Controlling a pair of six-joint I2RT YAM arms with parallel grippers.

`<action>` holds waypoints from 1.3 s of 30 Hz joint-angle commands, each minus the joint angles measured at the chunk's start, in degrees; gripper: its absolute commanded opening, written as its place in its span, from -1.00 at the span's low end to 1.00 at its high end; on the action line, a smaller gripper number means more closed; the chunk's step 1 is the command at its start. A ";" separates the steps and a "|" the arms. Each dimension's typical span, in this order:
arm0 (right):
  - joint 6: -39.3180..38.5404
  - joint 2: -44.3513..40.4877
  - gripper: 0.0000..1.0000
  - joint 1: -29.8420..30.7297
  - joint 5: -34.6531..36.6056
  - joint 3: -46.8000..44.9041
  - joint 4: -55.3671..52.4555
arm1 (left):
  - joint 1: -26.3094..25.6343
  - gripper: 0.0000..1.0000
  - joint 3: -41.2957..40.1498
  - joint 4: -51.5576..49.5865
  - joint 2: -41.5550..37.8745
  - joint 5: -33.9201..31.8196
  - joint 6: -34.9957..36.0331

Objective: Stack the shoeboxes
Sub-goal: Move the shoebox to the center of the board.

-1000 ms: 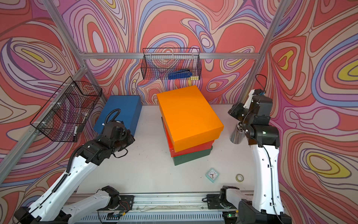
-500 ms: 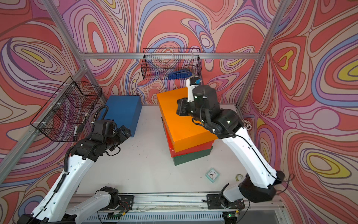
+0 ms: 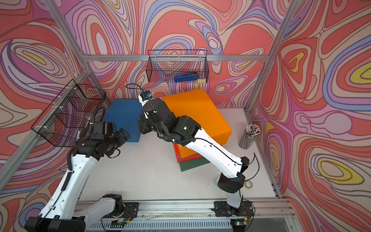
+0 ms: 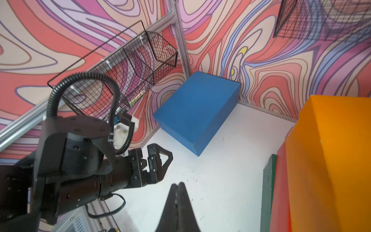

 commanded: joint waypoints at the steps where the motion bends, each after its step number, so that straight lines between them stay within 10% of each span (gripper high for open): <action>1: 0.15 4.12 -0.86 0.03 -3.76 -2.14 2.08 | 1.80 1.00 3.00 -1.50 1.97 -1.66 2.00; 10: 1.30 11.43 -0.82 0.03 -9.36 -3.84 4.62 | 3.07 0.88 6.56 0.42 9.07 -5.34 4.11; 15: 1.50 10.60 -0.84 0.03 -9.51 -9.66 8.01 | 3.16 -0.53 8.19 6.44 13.47 -5.11 4.58; 18: 2.25 9.02 -0.84 0.03 -9.94 -13.97 10.63 | 3.11 -1.00 11.72 6.94 18.98 -6.13 4.66; 32: 2.37 7.71 -0.85 0.03 -10.61 -20.31 13.52 | 3.05 -1.00 33.59 1.99 48.05 -8.92 7.10; 39: 1.83 7.73 -0.85 -0.06 -9.22 -20.86 13.83 | 3.06 -1.00 27.50 4.15 48.05 -10.22 7.66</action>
